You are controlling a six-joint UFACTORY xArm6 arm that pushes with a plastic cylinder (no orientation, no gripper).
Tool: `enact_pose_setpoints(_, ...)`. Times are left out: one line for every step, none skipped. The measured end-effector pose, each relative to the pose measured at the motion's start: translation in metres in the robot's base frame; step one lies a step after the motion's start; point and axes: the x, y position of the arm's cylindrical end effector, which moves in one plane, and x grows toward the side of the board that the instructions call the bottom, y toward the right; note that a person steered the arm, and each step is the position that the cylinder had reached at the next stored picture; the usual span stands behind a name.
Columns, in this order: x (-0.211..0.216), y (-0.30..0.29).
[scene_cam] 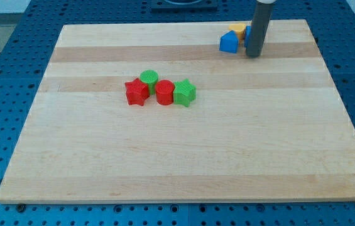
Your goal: Move the yellow blocks to the top center of the board
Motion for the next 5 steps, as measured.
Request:
enact_pose_setpoints(0.000,0.080)
enact_pose_setpoints(-0.017,0.113)
enact_pose_setpoints(-0.086,0.105)
enact_pose_setpoints(-0.096,0.056)
enact_pose_setpoints(-0.093,-0.010)
